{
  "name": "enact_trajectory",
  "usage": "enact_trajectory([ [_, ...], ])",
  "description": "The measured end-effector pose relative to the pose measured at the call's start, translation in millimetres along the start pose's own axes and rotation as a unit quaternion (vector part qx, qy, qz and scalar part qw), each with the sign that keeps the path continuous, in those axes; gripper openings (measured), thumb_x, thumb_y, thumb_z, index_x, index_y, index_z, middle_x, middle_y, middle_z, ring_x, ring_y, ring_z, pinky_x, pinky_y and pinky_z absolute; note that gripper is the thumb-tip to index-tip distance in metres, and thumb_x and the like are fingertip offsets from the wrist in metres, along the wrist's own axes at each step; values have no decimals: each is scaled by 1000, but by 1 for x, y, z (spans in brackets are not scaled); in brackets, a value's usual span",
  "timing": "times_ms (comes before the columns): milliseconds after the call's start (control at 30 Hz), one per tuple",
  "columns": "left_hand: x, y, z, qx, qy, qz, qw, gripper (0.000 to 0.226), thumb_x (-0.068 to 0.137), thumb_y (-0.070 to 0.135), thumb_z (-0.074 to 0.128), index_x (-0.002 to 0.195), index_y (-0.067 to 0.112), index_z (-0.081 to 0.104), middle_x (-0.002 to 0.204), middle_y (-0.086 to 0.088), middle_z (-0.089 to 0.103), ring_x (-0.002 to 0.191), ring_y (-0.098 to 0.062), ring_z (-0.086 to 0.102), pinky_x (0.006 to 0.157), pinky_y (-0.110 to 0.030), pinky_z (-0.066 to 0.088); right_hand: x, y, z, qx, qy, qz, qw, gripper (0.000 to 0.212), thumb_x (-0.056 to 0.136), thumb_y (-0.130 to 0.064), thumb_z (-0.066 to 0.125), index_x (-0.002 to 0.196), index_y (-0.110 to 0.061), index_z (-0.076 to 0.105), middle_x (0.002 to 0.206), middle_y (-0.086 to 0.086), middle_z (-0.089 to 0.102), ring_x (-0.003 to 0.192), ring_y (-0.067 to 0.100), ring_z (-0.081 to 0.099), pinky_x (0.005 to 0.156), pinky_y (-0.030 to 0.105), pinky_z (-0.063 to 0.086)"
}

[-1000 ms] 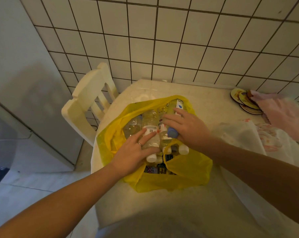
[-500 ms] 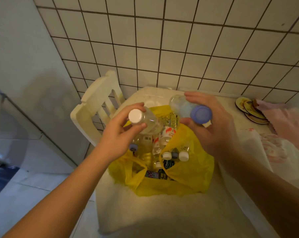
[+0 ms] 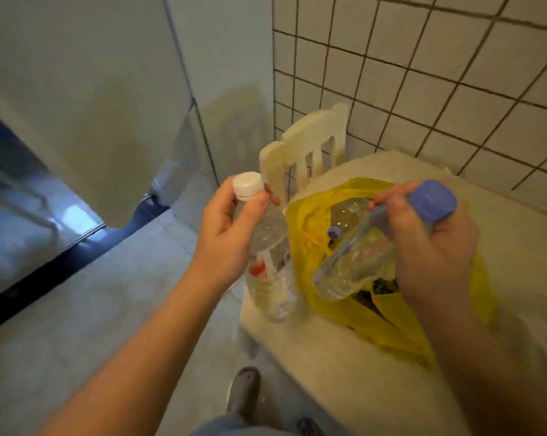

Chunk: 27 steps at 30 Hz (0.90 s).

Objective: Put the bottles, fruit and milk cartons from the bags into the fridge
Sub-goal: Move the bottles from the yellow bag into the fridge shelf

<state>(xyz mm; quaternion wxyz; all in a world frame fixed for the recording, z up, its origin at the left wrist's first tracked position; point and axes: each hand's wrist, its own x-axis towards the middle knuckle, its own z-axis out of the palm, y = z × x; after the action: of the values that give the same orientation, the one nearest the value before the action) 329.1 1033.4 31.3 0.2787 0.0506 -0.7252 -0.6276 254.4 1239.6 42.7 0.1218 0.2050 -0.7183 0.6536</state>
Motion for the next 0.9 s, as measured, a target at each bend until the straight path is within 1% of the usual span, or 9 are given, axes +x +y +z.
enact_trajectory([
  [33, -10, -2, -12, 8, 22, -12, 1000, 15, 88, 41, 56, 96, 33, 65, 93, 0, 70, 91, -22, 67, 82, -41, 56, -6, 0, 15, 20, -14, 11, 1000, 38, 85, -35, 57, 91, 2, 63, 88, 17, 66, 85, 25, 64, 78, 34, 54],
  [100, -26, -5, -42, 23, 61, -22, 998, 15, 88, 42, 57, 93, 31, 65, 90, -4, 69, 87, -27, 66, 79, -49, 54, -18, -3, 46, 47, -48, 14, 998, 34, 85, -32, 59, 88, 2, 63, 87, 19, 66, 85, 31, 64, 79, 42, 53],
  [200, -47, -9, -93, 38, 104, -23, 994, 16, 89, 40, 57, 91, 26, 65, 87, -8, 68, 83, -29, 64, 78, -57, 51, -42, -15, 99, 72, -102, -9, 992, 25, 84, -26, 59, 82, -2, 64, 82, 13, 67, 81, 25, 64, 79, 40, 53],
  [300, -69, -16, -154, 71, 139, -14, 988, 24, 91, 36, 55, 92, 13, 64, 88, -11, 68, 83, -29, 64, 78, -57, 52, -68, -28, 161, 121, -153, -21, 980, 18, 84, -21, 60, 77, -5, 62, 78, 15, 66, 77, 32, 64, 75, 44, 53],
  [367, -83, -24, -200, 75, 167, -10, 983, 24, 93, 34, 55, 93, 12, 64, 87, -12, 68, 83, -31, 64, 78, -59, 51, -86, -36, 205, 134, -179, -24, 974, 17, 83, -19, 61, 76, -3, 63, 77, 15, 66, 76, 34, 64, 73, 48, 52],
  [533, -106, -37, -333, 73, 236, -5, 969, 23, 92, 34, 57, 91, 13, 65, 86, -9, 70, 82, -33, 64, 79, -60, 50, -135, -62, 334, 155, -215, -25, 964, 19, 81, -17, 62, 75, 1, 63, 76, 13, 64, 73, 29, 63, 69, 43, 52],
  [667, -124, -40, -443, 108, 276, -10, 955, 31, 92, 37, 56, 95, 7, 64, 87, -8, 70, 85, -35, 65, 81, -62, 51, -172, -84, 444, 156, -252, -3, 955, 28, 82, -23, 62, 76, 4, 61, 75, 17, 62, 72, 29, 61, 69, 43, 51],
  [800, -128, -39, -535, 127, 304, -16, 944, 28, 92, 37, 58, 97, 10, 64, 88, -3, 71, 86, -30, 67, 80, -60, 53, -191, -104, 538, 172, -279, 11, 945, 25, 81, -25, 62, 78, 0, 62, 76, 13, 64, 72, 28, 63, 70, 43, 53],
  [900, -115, -42, -588, 132, 319, -19, 938, 15, 90, 37, 60, 95, 24, 64, 88, 1, 71, 87, -26, 68, 80, -54, 55, -191, -113, 601, 160, -304, 3, 939, 28, 82, -27, 63, 79, 1, 61, 78, 14, 63, 74, 30, 61, 71, 46, 52],
])
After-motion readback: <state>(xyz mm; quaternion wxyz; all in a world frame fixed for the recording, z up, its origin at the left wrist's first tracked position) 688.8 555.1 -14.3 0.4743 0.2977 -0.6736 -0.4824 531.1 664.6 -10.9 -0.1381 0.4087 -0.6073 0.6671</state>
